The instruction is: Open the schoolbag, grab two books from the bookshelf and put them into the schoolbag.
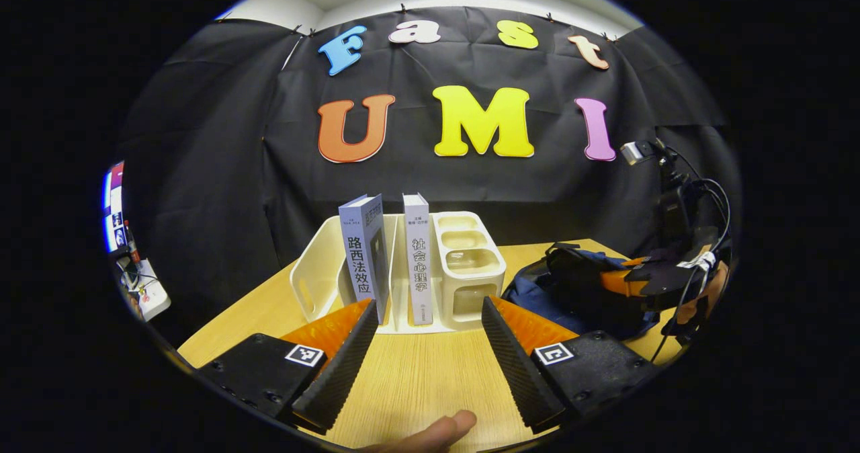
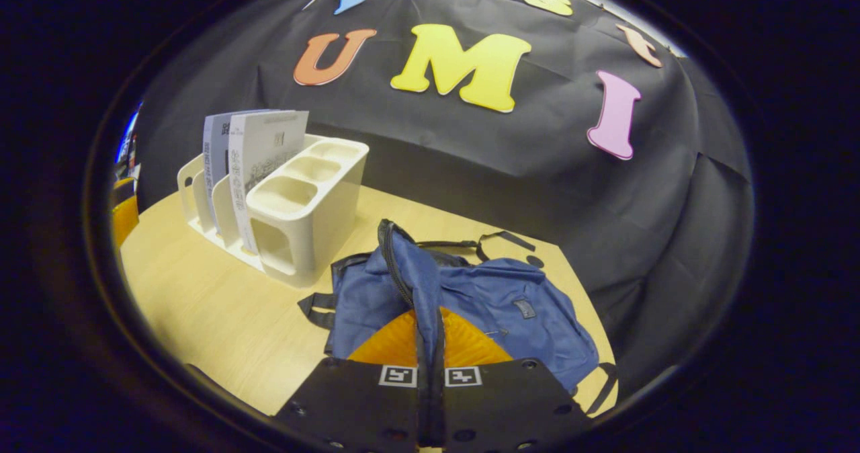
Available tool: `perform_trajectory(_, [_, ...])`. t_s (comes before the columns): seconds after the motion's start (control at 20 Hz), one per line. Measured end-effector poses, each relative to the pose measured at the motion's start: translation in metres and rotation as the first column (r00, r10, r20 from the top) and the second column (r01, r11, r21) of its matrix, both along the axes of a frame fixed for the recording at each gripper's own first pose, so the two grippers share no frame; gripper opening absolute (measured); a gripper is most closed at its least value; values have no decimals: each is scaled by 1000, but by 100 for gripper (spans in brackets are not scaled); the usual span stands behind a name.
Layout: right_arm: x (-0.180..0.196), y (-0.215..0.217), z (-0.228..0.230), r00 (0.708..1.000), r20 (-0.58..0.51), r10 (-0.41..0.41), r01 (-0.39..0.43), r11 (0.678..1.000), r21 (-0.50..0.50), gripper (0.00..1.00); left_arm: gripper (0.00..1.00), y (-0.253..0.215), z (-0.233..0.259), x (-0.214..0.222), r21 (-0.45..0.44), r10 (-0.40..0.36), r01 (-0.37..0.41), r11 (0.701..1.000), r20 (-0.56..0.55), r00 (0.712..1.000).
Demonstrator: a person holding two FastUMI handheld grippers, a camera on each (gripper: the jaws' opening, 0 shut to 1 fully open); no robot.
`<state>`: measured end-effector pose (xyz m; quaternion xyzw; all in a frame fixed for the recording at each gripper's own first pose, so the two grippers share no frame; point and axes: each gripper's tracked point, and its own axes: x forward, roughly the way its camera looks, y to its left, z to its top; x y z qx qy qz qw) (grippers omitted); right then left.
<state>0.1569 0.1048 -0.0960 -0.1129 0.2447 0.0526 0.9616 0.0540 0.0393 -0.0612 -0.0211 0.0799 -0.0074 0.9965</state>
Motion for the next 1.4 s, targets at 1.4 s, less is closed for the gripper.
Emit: perform_trajectory(1.4, [37,-141,99,990,138,-11,-1,996,89,0,98,21,78,227,-14,8,-11,1000,-232,973])
